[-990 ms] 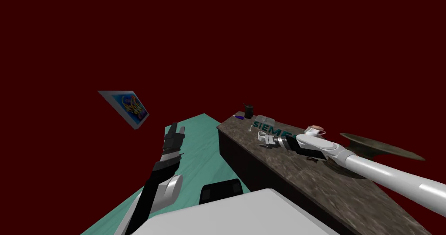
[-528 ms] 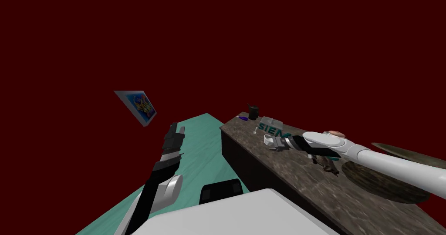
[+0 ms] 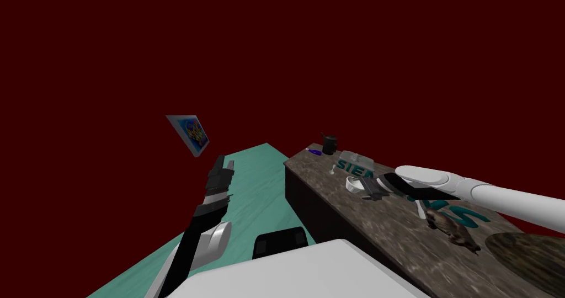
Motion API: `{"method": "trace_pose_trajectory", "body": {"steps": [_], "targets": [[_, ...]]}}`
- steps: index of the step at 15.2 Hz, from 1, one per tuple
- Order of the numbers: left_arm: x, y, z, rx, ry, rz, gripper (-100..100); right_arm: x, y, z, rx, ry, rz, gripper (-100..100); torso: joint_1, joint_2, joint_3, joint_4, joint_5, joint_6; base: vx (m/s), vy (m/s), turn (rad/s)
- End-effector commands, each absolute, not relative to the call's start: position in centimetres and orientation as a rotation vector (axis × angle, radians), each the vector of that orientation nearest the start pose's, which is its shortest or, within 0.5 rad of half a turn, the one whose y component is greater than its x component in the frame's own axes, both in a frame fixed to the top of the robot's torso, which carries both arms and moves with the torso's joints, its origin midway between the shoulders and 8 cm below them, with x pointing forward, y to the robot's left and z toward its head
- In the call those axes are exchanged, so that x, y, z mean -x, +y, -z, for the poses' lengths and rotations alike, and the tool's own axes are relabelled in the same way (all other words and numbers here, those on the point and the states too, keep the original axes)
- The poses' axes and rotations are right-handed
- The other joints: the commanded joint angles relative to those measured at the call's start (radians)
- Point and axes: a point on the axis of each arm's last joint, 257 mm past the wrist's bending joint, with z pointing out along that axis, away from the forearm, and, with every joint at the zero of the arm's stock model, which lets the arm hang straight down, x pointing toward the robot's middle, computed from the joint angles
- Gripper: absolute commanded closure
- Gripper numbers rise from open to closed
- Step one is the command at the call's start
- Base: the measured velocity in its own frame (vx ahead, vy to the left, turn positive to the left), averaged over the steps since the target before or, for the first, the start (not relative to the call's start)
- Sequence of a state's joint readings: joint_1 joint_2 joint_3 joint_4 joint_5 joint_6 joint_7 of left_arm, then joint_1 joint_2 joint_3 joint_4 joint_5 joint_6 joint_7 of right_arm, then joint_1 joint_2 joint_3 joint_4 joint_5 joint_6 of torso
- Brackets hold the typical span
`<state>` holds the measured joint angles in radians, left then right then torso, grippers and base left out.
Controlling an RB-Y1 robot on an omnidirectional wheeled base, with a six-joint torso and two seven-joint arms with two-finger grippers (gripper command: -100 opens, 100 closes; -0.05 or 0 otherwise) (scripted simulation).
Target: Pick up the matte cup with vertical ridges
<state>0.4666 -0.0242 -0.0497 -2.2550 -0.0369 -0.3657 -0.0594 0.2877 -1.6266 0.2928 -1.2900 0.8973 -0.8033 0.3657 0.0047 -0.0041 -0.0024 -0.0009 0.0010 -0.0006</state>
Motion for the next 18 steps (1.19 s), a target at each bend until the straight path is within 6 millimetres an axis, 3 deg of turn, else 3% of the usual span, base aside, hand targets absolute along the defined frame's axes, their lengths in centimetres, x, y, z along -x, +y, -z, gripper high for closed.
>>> {"method": "trace_pose_trajectory", "body": {"steps": [1,4,5,8,10,11,15,17,18], "targets": [[-37.5,26.1,0.2,0.735,0.723,1.256,0,-27.9,-59.8,27.2,1.617,2.260,0.156,-100,0.000,0.000,0.000,0.000,0.000,0.000,0.055,0.039,0.095],[-37.5,26.1,0.2,0.735,0.723,1.256,0,-25.4,-62.0,27.6,1.687,2.319,0.169,-100,-0.001,0.001,0.001,0.000,0.000,0.001,0.037,0.027,0.079],[-37.5,26.1,0.2,0.735,0.723,1.256,0,-26.4,-61.1,27.4,1.661,2.298,0.168,-100,-0.001,0.002,0.001,0.000,0.000,0.000,0.021,0.014,0.037],[-37.5,26.1,0.2,0.735,0.723,1.256,0,-25.2,-61.6,29.7,1.642,2.315,0.171,-100,-0.004,0.003,0.002,0.001,-0.001,0.000,0.022,-0.007,0.092],[-37.5,26.1,0.2,0.735,0.723,1.255,0,-25.3,-61.5,29.4,1.643,2.314,0.170,-100,-0.005,0.003,0.002,0.001,-0.001,0.001,0.016,-0.010,0.033],[-37.5,26.1,0.2,0.735,0.723,1.255,0,-25.3,-61.6,29.5,1.643,2.314,0.172,100,-0.004,0.004,0.002,0.001,-0.001,0.001,0.000,0.000,0.000],[-37.5,26.1,0.2,0.735,0.723,1.255,0,-24.9,-61.7,29.6,1.651,2.321,0.168,100,-0.005,0.005,0.004,0.004,-0.003,0.001,-0.002,-0.001,-0.001],[-37.5,26.1,0.2,0.735,0.723,1.255,0,-26.3,-61.3,27.4,1.667,2.302,0.168,100,-0.005,0.007,0.006,0.004,-0.002,0.001,-0.015,0.010,-0.127],[-37.5,26.1,0.2,0.735,0.723,1.255,0,-25.6,-61.4,28.5,1.657,2.309,0.170,100,-0.004,0.009,0.006,0.005,-0.001,0.002,-0.014,0.008,-0.058]]}}
